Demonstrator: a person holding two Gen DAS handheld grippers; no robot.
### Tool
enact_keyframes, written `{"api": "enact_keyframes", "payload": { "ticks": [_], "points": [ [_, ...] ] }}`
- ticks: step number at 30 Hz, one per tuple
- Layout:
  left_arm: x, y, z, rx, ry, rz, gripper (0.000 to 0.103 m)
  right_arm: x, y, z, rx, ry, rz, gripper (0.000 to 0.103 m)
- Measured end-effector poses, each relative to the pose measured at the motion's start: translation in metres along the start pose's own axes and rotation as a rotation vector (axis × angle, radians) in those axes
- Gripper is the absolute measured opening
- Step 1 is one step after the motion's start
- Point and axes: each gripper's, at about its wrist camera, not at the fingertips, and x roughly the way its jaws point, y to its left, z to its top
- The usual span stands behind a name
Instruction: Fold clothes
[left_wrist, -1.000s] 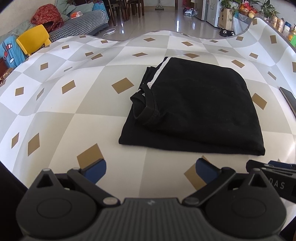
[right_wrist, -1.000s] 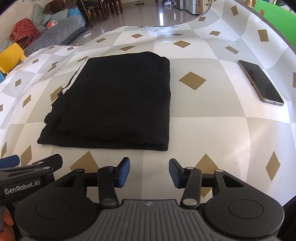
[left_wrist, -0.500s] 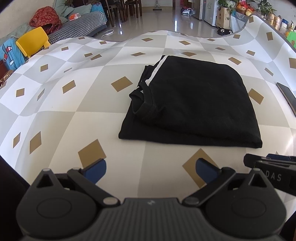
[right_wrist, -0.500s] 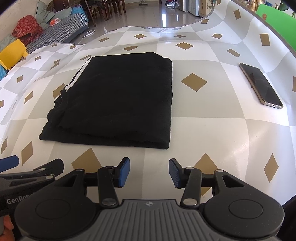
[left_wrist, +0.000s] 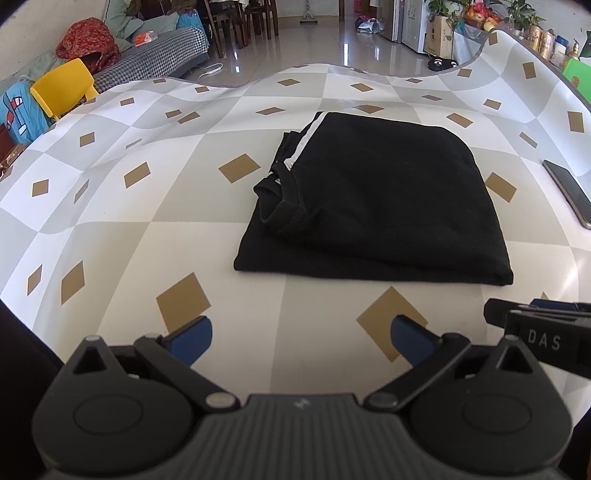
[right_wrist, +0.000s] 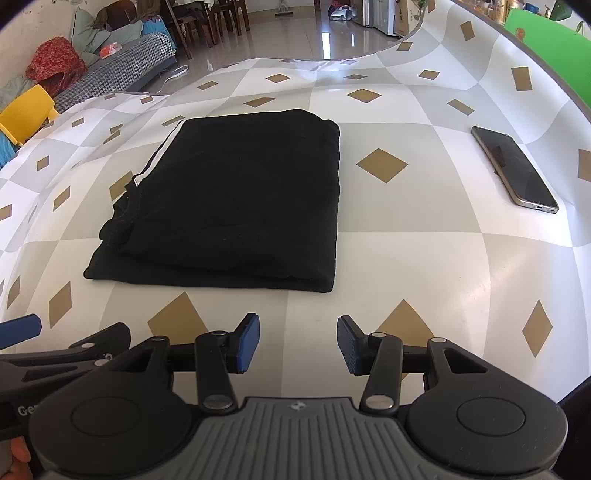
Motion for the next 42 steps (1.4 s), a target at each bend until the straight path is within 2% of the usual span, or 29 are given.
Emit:
{"api": "enact_keyframes", "payload": {
  "ticks": [17, 28, 42],
  "points": [
    [-0.008, 0.007, -0.004, -0.019, -0.002, -0.008, 0.103, -0.008, 0.002, -0.009, -0.012, 0.004, 0.016, 0.045],
    [-0.005, 0.016, -0.002, -0.05, 0.009, -0.002, 0.103, -0.005, 0.007, -0.008, -0.011, 0.019, 0.06, 0.045],
    [0.005, 0.019, 0.007, -0.061, 0.023, -0.002, 0.103, 0.0, 0.009, -0.002, 0.0, 0.017, 0.053, 0.045]
  ]
}}
